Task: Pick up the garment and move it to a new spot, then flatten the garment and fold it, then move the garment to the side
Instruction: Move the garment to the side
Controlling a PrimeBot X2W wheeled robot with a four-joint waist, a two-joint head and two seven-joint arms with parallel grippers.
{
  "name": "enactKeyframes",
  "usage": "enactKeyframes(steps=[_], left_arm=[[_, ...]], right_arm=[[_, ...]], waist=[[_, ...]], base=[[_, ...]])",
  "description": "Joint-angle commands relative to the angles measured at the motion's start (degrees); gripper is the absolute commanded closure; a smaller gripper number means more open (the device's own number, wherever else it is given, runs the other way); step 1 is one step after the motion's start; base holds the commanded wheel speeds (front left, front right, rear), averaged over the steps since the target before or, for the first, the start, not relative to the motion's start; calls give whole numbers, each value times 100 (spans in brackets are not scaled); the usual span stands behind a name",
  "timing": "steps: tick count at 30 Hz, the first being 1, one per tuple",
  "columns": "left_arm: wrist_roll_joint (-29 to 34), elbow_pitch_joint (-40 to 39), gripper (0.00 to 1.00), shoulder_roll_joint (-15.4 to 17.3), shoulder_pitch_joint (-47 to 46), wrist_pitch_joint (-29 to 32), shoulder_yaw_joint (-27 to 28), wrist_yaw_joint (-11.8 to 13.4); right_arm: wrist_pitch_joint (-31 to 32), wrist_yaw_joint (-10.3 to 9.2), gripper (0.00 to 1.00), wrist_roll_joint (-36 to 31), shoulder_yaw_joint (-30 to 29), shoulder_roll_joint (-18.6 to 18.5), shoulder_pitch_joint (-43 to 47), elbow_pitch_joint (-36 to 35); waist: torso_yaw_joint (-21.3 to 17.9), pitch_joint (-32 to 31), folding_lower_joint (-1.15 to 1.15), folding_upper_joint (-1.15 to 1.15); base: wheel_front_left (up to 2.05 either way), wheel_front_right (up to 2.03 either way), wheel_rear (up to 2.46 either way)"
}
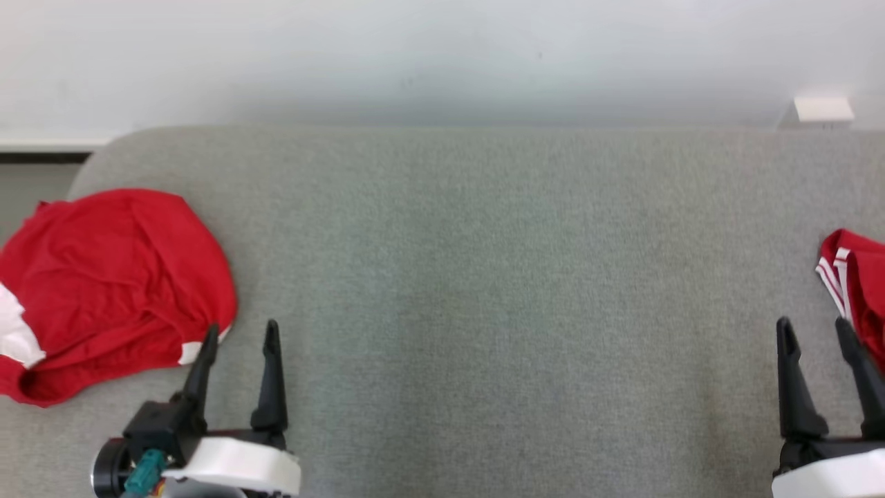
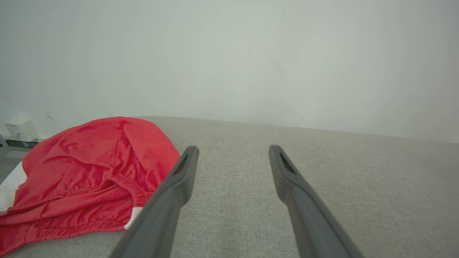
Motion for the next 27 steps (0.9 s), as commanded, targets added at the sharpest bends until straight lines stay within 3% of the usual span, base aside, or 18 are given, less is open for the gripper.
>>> enactKeyframes(steps=[1,14,27], left_arm=[[-3,38,0,-1,114,-7,0,-30],[120,214,0,24,485,-8,-106,-161],[73,305,0,21,463,-8,-130,-180]], right_arm=[[50,-17,0,-43,9,-1,162,-63],[478,-17,0,-171,54,96,850,-587],[608,-17,0,-205,74,115,974,-810]], waist=[[72,-207,1,0],[-27,-652,1,0],[-4,-727,1,0]], base=[[0,0,0],[0,0,0],[0,0,0]])
